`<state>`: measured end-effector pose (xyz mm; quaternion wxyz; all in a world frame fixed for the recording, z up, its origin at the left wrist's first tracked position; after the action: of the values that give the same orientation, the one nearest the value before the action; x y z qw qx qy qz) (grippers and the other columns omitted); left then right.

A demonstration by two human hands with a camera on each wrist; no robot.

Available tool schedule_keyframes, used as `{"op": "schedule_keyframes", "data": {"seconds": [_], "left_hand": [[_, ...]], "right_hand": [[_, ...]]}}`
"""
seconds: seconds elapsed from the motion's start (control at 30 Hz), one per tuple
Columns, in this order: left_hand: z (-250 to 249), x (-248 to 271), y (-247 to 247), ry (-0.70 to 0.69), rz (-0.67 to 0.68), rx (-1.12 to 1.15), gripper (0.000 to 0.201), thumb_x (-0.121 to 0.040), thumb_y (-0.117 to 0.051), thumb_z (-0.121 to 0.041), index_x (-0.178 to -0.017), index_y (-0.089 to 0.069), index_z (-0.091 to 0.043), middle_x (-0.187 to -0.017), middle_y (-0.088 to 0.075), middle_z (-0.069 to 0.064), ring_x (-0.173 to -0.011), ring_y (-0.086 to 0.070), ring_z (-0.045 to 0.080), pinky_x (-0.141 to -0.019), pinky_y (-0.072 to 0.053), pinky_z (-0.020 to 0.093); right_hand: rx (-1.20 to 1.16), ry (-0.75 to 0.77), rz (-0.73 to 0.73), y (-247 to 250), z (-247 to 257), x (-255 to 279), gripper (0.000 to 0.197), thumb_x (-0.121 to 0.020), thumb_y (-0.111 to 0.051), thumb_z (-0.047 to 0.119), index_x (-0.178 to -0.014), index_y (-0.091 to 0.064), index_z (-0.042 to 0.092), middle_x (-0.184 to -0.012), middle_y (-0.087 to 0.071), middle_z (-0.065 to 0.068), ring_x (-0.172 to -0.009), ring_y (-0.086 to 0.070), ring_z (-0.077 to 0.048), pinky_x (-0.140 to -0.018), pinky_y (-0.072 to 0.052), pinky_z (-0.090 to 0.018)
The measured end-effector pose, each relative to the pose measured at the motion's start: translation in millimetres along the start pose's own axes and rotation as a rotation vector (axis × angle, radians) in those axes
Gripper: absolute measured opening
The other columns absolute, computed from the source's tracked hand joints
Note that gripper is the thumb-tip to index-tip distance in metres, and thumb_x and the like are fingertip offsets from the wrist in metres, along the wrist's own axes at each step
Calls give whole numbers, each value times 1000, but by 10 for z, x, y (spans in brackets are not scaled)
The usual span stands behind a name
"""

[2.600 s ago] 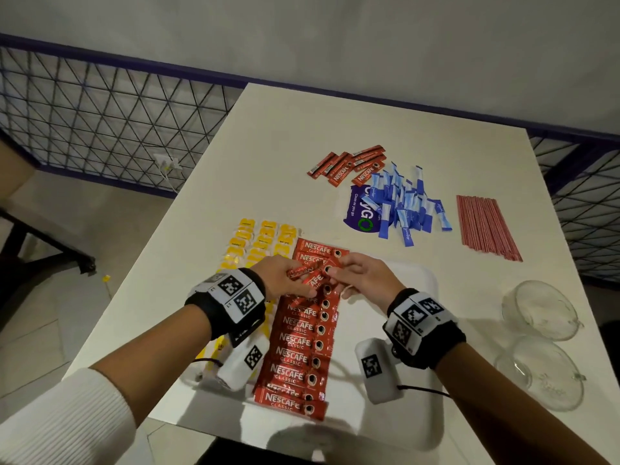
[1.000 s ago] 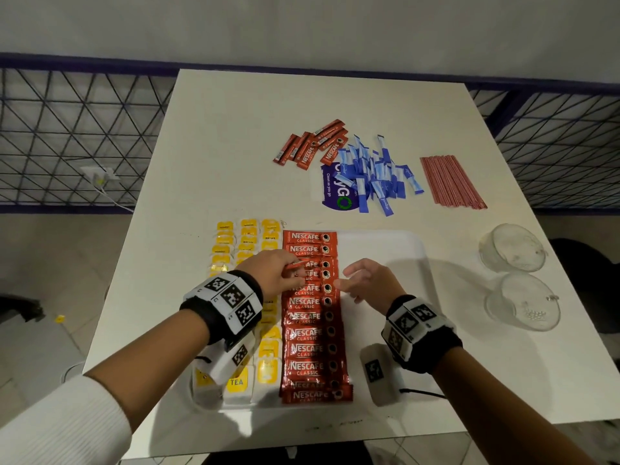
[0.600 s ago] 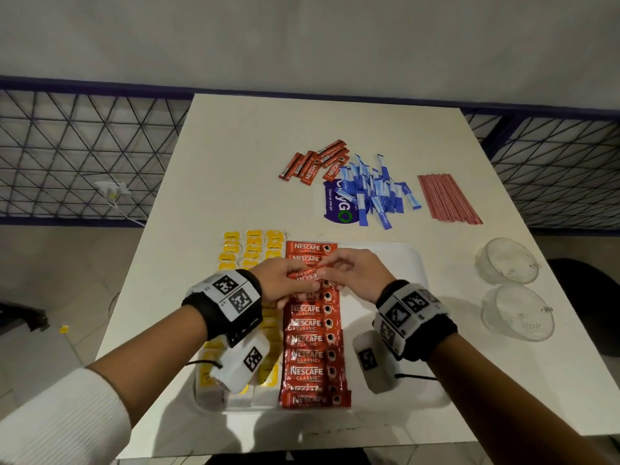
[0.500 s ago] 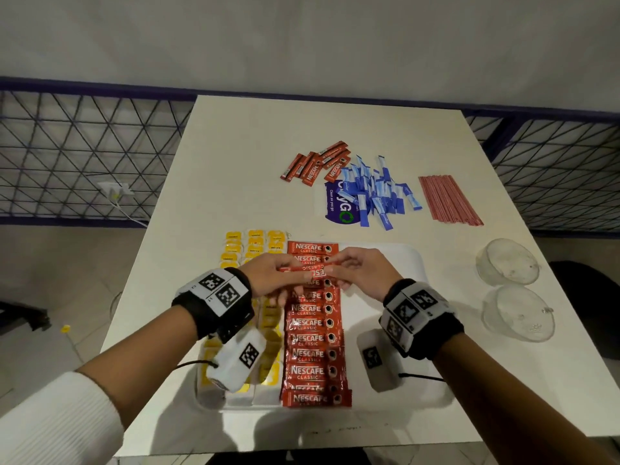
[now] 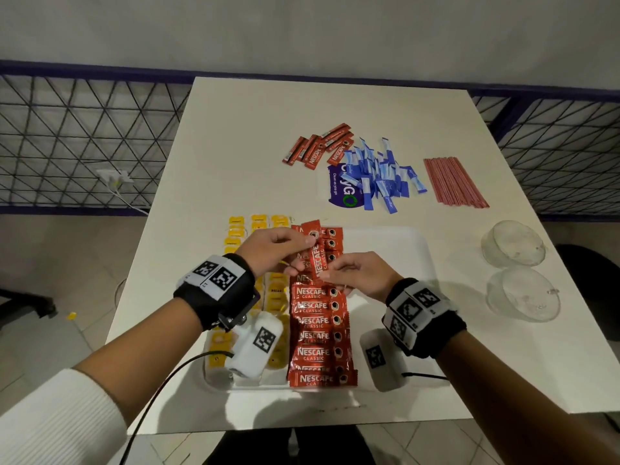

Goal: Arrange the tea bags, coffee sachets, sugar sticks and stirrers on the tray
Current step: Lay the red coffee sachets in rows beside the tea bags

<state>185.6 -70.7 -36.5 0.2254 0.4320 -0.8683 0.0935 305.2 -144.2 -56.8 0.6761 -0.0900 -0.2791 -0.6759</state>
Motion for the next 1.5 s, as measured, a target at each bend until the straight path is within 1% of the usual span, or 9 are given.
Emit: {"op": "schedule_keyframes", "data": {"seconds": [0.17, 0.3, 0.47, 0.67, 0.87, 0.97, 1.03, 1.23, 1.5], "left_hand": [[50, -45, -152, -56, 73, -233, 17, -84, -66, -19, -70, -56, -17, -64, -52, -1, -53, -53, 8, -56, -49, 19], [76, -16, -272, -144, 157, -610, 21, -83, -67, -27, -74, -57, -11, -63, -47, -6, -60, -42, 7, -58, -35, 14], [196, -10, -377, -138, 240, -753, 14, -83, -67, -30, -93, -64, -21, -76, -56, -12, -75, -52, 6, -69, -40, 16], [233, -48, -271, -138, 188, -972, 24, -79, -69, -41, -87, -49, -32, -87, -51, -14, -72, -48, 3, -65, -39, 21], [273, -30, -226, -115, 124, -1094, 22, -81, -66, -40, -98, -53, -33, -114, -54, -9, -98, -51, 10, -83, -45, 27], [304, -17, -236, -122, 131, -1212, 31, -84, -62, -42, -111, -57, -30, -123, -48, -9, -110, -50, 11, -91, -46, 30], [312, -11, -259, -140, 141, -1260, 33, -85, -61, -42, -116, -56, -30, -128, -47, -8, -115, -48, 12, -94, -47, 34], [318, 11, -320, -186, 125, -1376, 34, -89, -55, -41, -121, -53, -31, -129, -46, -9, -120, -42, 13, -88, -47, 31], [337, -12, -355, -254, 127, -1477, 31, -91, -52, -39, -120, -51, -27, -127, -45, -7, -119, -37, 15, -87, -42, 27]], "right_hand": [[37, -3, -5, -79, 4, 55, 16, -82, -66, 31, -87, -66, 16, -75, -62, 6, -66, -55, -6, -63, -46, -18], [-96, 28, -124, 86, -32, 102, 27, -84, -65, 23, -107, -58, 10, -72, -60, -1, -61, -55, -8, -56, -48, -13], [-153, 19, -173, 210, -157, 131, 7, -82, -66, 6, -87, -60, 6, -51, -63, 7, -46, -56, 0, -55, -50, -12], [-241, -27, -210, 252, -343, 189, 4, -87, -58, 2, -88, -54, 2, -70, -62, -7, -58, -58, -10, -61, -52, -17], [-437, -128, -254, 222, -549, 120, 5, -86, -61, 4, -84, -56, 3, -73, -66, -12, -60, -60, -14, -59, -52, -18], [-293, -144, -241, 224, -585, 95, 8, -88, -60, 9, -87, -59, 0, -63, -65, -2, -51, -58, -6, -52, -49, -15], [-114, -163, -246, 240, -609, 97, 13, -88, -61, 14, -90, -62, 2, -68, -62, 0, -56, -54, -8, -51, -45, -16], [119, -190, -271, 246, -696, 95, 15, -85, -64, 24, -73, -61, 15, -68, -57, 8, -61, -49, -5, -55, -37, -16], [203, -152, -305, 214, -608, 64, 23, -86, -63, 23, -68, -57, 9, -69, -57, 1, -60, -47, -5, -55, -38, -14]]}}
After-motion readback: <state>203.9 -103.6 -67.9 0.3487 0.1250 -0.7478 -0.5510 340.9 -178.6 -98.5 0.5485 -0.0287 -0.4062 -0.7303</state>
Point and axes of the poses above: each hand's wrist, its own x-axis away from the middle knuckle, its own y-axis out of the back of the hand, z = x × y, the point moved 9 cm from there along -x, towards the middle knuckle
